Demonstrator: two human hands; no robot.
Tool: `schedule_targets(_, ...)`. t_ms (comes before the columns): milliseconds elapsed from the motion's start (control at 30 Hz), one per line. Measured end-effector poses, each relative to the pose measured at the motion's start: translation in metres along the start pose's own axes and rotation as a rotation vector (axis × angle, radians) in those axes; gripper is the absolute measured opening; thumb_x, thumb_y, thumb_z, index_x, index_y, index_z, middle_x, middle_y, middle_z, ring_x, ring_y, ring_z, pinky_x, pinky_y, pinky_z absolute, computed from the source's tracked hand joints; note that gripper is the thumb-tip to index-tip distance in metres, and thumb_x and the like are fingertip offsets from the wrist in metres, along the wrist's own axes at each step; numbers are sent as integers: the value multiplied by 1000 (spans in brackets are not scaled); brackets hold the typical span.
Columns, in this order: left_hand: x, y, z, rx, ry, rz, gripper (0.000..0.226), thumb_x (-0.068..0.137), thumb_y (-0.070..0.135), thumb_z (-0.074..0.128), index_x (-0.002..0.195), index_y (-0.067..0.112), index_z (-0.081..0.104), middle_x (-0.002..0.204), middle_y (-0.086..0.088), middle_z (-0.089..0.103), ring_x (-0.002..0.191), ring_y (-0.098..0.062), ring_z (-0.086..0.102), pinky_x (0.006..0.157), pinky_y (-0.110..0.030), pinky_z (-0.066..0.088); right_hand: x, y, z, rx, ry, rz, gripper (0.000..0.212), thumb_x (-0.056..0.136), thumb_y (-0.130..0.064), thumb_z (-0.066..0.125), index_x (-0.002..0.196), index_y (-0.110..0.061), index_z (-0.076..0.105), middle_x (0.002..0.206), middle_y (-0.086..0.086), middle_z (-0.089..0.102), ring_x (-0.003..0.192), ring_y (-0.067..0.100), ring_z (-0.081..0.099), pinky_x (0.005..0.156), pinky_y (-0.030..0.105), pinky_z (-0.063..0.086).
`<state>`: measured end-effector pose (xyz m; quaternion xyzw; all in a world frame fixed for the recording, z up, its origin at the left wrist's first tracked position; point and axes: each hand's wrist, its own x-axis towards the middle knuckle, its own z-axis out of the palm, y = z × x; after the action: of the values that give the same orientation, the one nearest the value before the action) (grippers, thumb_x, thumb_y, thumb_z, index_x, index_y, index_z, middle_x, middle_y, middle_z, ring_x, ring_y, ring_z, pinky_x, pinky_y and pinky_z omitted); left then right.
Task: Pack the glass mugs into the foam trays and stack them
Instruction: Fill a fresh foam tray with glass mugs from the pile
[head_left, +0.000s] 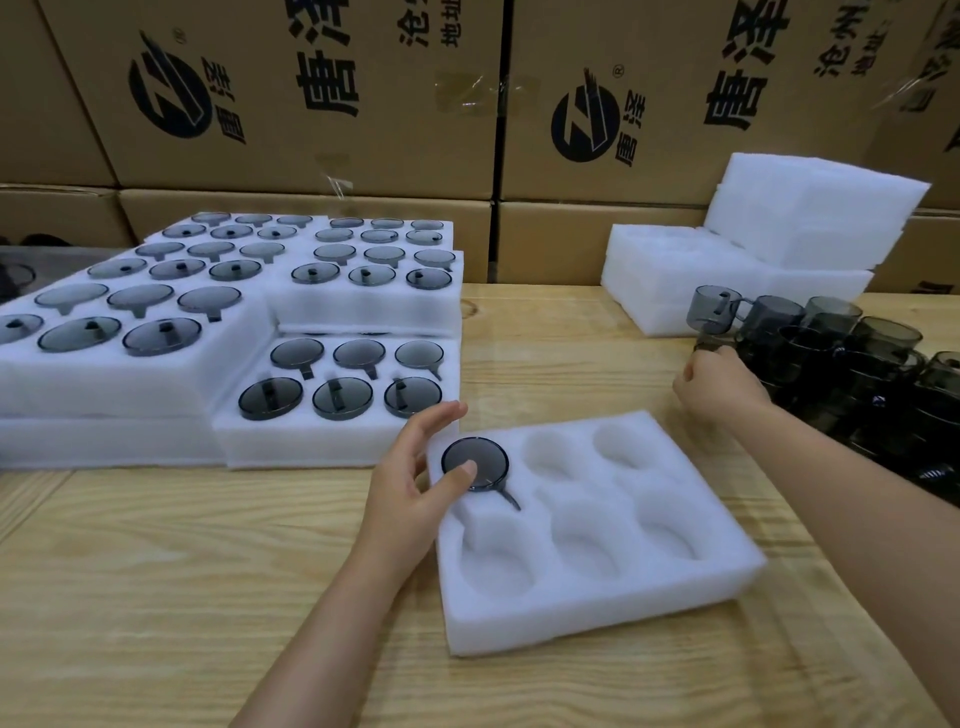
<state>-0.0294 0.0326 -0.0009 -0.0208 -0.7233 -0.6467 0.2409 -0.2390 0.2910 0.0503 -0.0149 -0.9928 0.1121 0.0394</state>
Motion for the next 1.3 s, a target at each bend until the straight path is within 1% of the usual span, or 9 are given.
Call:
schedule_targets(367, -1, 3, -1, 19, -2, -15, 48, 72, 17, 64, 117, 30, 58, 124, 16, 61, 119, 6, 50, 80, -3, 37, -44, -16, 0, 291, 99, -8, 31, 89, -13, 52, 119, -10, 58, 118, 15, 62, 111, 34, 53, 88, 35, 44)
schedule_targets(467, 0, 4, -1, 18, -1, -22, 47, 71, 17, 64, 116, 30, 58, 125, 14, 61, 117, 7, 51, 79, -2, 36, -68, -20, 3, 374, 105, -47, 28, 83, -1, 50, 107, -4, 65, 110, 13, 67, 106, 33, 56, 87, 36, 46)
schedule_targets(533, 0, 5, -2, 0, -4, -27, 47, 71, 16, 64, 115, 29, 58, 124, 13, 62, 119, 4, 51, 84, -9, 39, -80, -18, 2, 420, 118, -67, 27, 81, 3, 47, 98, -1, 67, 104, 13, 68, 103, 33, 57, 84, 35, 47)
schedule_targets(633, 0, 4, -3, -36, -10, -37, 47, 70, 12, 64, 115, 25, 58, 123, 8, 63, 121, -4, 52, 98, -34, 45, -86, -15, -5, 460, 78, -107, 34, 83, 3, 46, 105, -9, 69, 111, 6, 68, 107, 24, 57, 80, 27, 43)
schedule_targets(733, 1, 4, -3, -57, -1, -49, 50, 68, 9, 63, 116, 24, 57, 120, 5, 65, 121, -14, 55, 102, -51, 43, -81, -10, -14, 259, 55, -250, 58, 79, 6, 46, 131, -19, 54, 142, 2, 46, 126, 27, 40, 95, 29, 34)
schedule_targets(867, 2, 5, -3, -68, 0, -79, 63, 65, 4, 58, 123, 27, 50, 109, 16, 69, 125, -20, 51, 101, -53, 40, -71, 2, -22, -118, -301, -459, 75, 88, -16, 54, 149, -38, 16, 157, -17, 2, 143, 27, 9, 113, 45, 14)
schedule_targets(1033, 2, 7, -4, -58, 14, -100, 64, 64, 3, 55, 123, 27, 50, 101, 17, 70, 128, -24, 48, 103, -57, 38, -61, 8, -22, -9, -306, -426, 69, 87, -6, 60, 146, -27, 32, 152, 1, 22, 135, 23, 33, 105, 26, 27)
schedule_targets(1200, 0, 9, -3, -60, 29, -122, 61, 64, 5, 57, 120, 29, 51, 105, 8, 70, 126, -23, 50, 103, -56, 38, -63, 4, -26, -90, -209, -297, 66, 84, -21, 68, 143, -19, 37, 138, 13, 32, 119, 34, 47, 100, 39, 40)
schedule_targets(1300, 0, 11, -3, -56, 36, -132, 61, 66, 8, 59, 121, 31, 49, 108, 4, 69, 127, -20, 49, 102, -51, 39, -74, -7, -39, -114, 3, -248, 61, 83, -35, 66, 136, -17, 42, 131, 16, 36, 110, 39, 50, 90, 45, 47)
